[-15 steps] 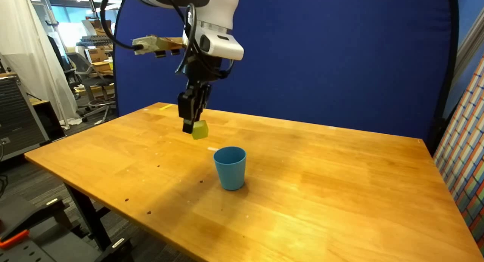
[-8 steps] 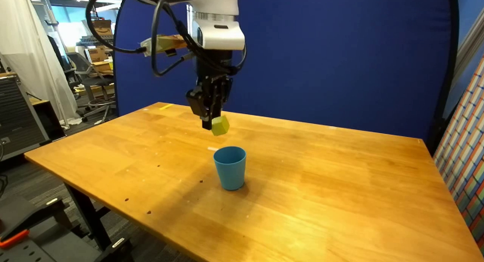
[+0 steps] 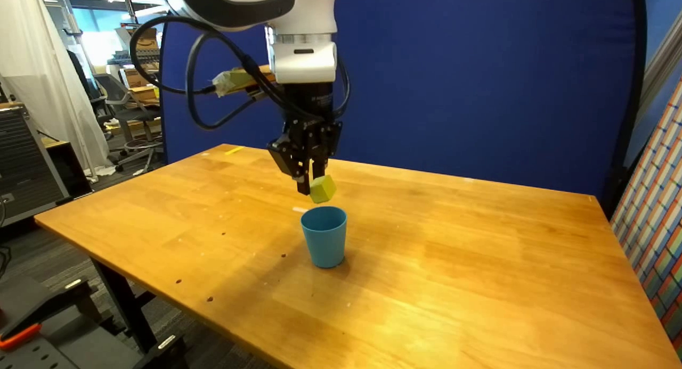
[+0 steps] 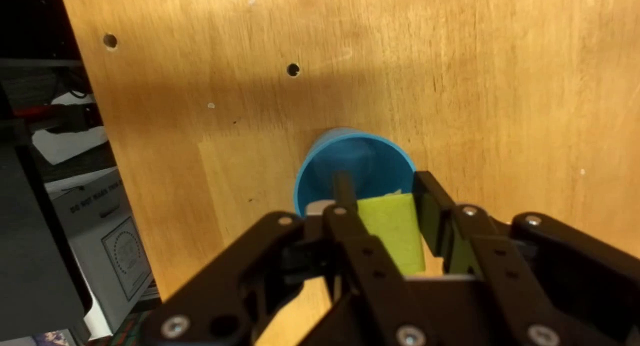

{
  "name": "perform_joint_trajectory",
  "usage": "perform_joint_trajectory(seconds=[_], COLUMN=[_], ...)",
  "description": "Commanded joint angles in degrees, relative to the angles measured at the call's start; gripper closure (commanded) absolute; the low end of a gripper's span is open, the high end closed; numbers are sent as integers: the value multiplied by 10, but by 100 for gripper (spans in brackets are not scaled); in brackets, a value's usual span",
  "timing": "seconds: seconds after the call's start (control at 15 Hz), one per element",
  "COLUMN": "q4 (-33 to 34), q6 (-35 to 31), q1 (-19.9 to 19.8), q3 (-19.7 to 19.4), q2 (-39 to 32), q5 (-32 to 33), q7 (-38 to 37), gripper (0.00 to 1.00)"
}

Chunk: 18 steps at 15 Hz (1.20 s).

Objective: Put the yellow block in the cup

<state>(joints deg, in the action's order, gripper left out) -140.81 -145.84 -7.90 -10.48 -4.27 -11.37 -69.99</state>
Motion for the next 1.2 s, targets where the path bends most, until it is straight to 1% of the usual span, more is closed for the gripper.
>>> perform_joint_trajectory(seconds=[0.0,0.2,0.27,0.33,0.4,0.47,0.6,0.73,0.8,1.0,1.13], q4=[-5,-8,-9,-10,-10,-9,-12,-13,-9,-4,19], q6=[-12,-16,-22,-23,-23,-21,-20,-6,22,89,149], q1=[1,0,0,-1,-1,-1,1,4,8,29,41], q3=[3,2,2,3,3,3,5,12,19,41,58], q2=[-3,-6,-7,-8,-9,-9,-4,8,19,59,80], q5=[-10,-10,-14,-19,-20,-22,-24,-22,-13,6,12], q7=[-13,-10,-6,-3,-1,-1,6,32,68,94,116], gripper=[82,81,76,41,40,34,19,4,0,0,0])
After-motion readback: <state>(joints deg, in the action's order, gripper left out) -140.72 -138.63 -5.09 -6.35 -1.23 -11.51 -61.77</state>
